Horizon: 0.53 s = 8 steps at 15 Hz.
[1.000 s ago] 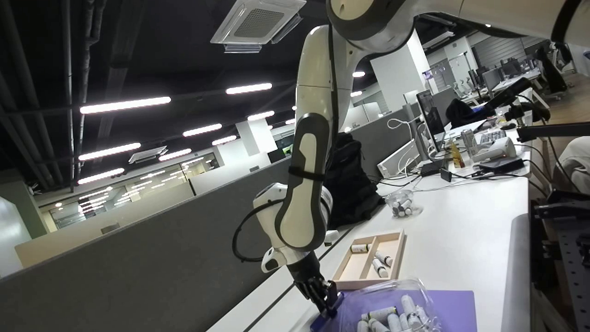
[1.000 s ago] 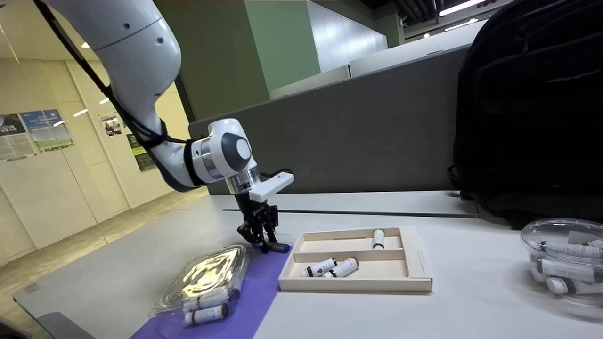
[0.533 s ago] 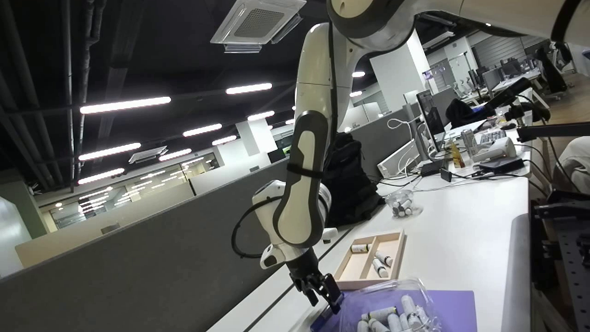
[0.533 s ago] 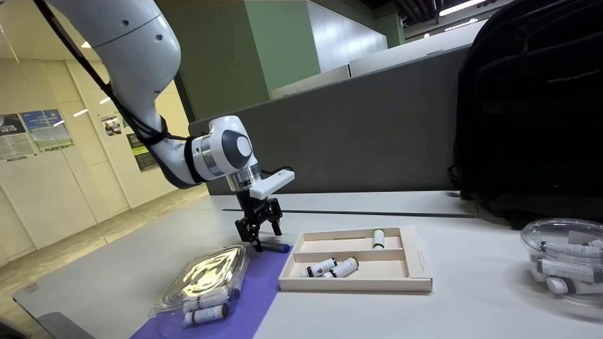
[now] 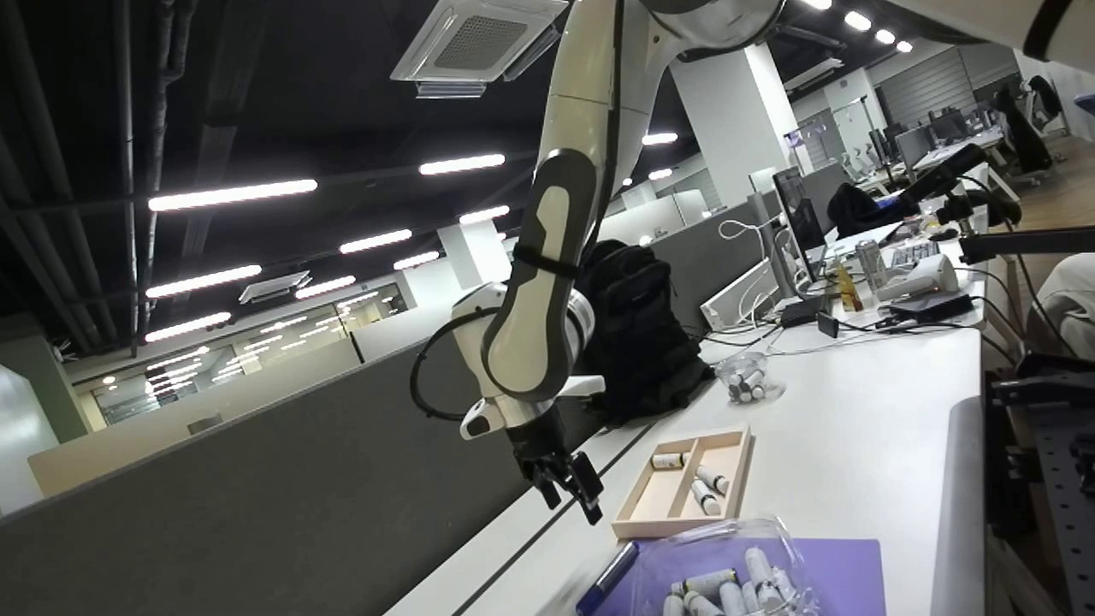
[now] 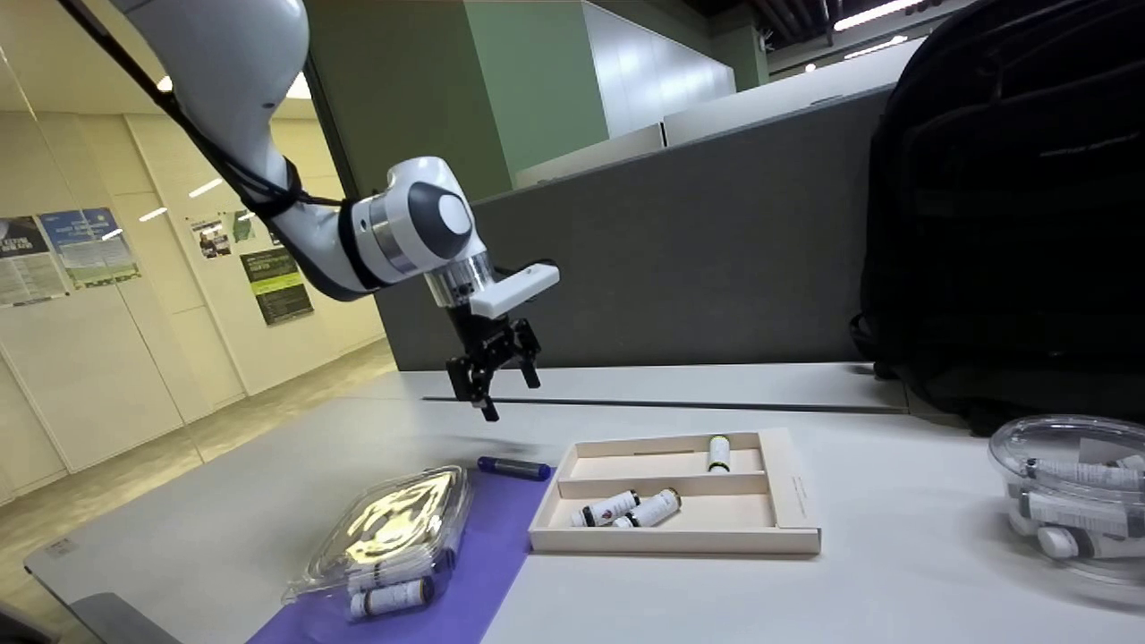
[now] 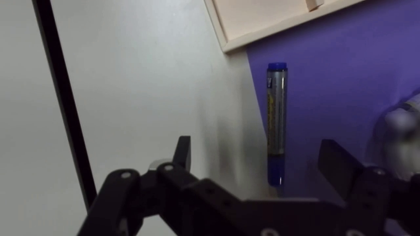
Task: Take the marker from the box and place it on the table
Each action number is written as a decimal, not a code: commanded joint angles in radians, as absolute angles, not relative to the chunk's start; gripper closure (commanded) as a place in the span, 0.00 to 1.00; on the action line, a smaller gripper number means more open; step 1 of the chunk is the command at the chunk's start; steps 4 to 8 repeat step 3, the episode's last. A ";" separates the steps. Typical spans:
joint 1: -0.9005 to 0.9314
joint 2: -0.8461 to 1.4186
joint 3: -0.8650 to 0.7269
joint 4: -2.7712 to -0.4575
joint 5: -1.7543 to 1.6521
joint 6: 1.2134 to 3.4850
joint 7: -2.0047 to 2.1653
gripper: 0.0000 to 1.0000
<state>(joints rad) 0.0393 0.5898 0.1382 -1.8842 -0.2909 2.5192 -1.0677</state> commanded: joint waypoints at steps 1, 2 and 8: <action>0.056 0.491 0.095 -1.931 -0.313 2.452 -0.997 0.00; 0.055 0.476 0.087 -1.934 -0.318 2.437 -0.992 0.00; 0.053 0.463 0.078 -1.936 -0.323 2.401 -0.992 0.00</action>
